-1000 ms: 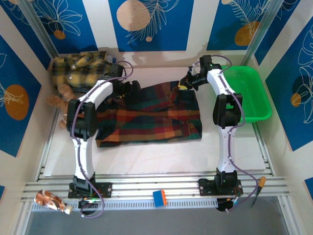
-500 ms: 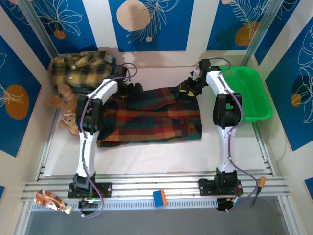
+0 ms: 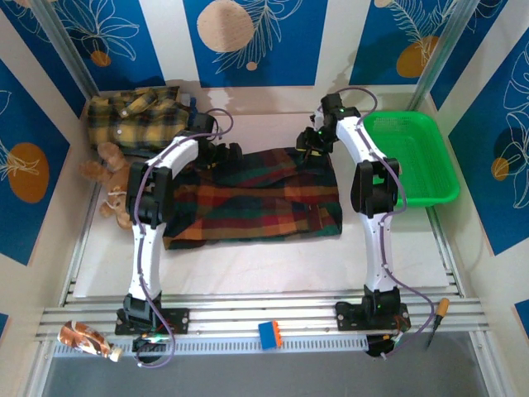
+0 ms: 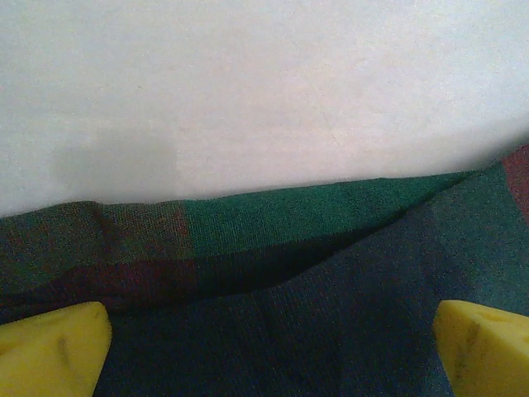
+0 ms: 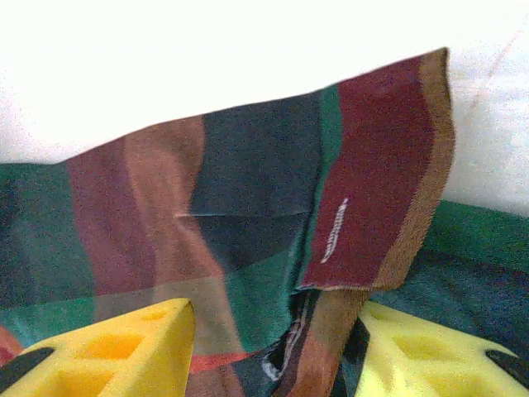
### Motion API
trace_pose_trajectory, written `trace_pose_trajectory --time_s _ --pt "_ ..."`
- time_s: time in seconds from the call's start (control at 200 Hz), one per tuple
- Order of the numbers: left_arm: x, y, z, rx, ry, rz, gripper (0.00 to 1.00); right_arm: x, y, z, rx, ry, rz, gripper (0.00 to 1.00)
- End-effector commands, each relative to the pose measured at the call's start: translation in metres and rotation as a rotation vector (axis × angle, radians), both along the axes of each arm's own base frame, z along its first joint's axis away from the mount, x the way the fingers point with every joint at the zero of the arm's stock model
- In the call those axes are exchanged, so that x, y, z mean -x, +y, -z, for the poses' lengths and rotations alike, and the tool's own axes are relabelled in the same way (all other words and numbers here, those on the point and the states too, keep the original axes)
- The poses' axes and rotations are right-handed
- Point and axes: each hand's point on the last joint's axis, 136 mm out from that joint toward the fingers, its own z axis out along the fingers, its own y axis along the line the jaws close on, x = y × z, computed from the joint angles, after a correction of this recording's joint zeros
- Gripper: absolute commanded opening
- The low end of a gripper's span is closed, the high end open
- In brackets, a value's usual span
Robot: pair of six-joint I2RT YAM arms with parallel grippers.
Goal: Fold and stack the long sleeve shirts
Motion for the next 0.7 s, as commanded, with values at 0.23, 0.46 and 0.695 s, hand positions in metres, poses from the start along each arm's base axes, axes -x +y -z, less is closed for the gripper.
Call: trace_pose_trajectory --time_s 0.23,0.46,0.695 --pt "0.011 -0.004 -0.021 0.020 -0.009 0.033 1.00 0.005 0.001 -0.001 -0.051 0.064 0.046 0.05" --pt "0.003 0.005 -0.046 0.063 -0.052 0.016 1.00 0.030 -0.008 -0.042 -0.044 0.059 0.088 0.00" --pt "0.002 0.012 -0.049 0.063 -0.051 0.016 1.00 0.052 -0.023 -0.053 -0.076 0.079 0.152 0.00"
